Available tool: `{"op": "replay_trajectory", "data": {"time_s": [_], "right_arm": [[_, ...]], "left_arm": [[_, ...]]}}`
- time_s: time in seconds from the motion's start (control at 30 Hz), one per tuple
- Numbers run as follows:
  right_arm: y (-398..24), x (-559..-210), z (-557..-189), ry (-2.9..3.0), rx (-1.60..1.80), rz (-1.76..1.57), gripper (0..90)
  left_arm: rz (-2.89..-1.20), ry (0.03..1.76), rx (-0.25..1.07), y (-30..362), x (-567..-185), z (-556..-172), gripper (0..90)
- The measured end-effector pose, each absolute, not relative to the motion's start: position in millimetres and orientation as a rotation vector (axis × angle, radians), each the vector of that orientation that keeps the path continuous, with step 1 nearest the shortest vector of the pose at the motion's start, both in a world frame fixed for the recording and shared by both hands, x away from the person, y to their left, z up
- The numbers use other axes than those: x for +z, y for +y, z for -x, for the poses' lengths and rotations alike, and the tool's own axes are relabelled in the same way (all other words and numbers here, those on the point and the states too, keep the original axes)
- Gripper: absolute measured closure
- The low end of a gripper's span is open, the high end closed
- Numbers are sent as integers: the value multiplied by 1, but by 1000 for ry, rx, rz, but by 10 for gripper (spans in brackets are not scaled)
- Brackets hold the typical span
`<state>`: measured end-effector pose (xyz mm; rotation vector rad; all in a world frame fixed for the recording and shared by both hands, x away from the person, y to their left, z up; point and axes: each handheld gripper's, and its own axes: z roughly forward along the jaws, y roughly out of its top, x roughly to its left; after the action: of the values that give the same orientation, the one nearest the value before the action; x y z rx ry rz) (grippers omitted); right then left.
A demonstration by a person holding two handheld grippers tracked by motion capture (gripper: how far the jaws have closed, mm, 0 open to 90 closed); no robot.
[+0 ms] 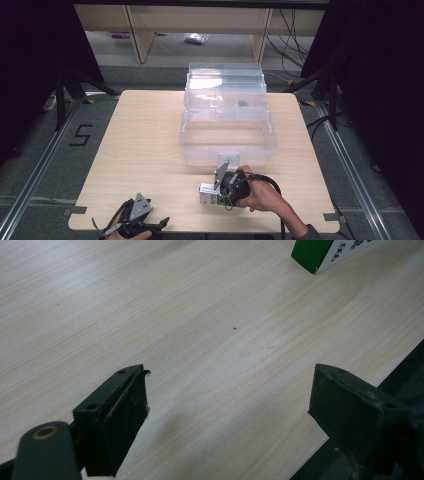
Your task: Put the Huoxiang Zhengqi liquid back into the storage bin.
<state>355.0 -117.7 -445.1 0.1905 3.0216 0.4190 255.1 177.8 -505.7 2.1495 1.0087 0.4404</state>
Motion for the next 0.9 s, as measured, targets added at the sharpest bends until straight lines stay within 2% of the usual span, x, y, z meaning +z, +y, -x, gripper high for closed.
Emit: {"op": "replay_trajectory", "data": {"time_s": [0.4, 0.5, 0.7, 0.83, 0.9], "right_arm": [[-125, -432, -354, 3028, 431, -258, 648], [-128, -426, -354, 3032, 426, -316, 648], [-139, -411, -365, 3034, 514, -265, 649], [-145, -404, -366, 3042, 501, -314, 648], [-150, -398, -371, 3037, 531, -281, 648]], "left_arm": [[-2174, 993, 441, 179, -504, -255, 150], [-2130, 1012, 441, 177, -505, -255, 150], [-2179, 998, 447, 180, -504, -255, 150], [-2116, 1022, 434, 177, -506, -255, 150], [-2136, 1022, 441, 177, -505, -255, 150]]}}
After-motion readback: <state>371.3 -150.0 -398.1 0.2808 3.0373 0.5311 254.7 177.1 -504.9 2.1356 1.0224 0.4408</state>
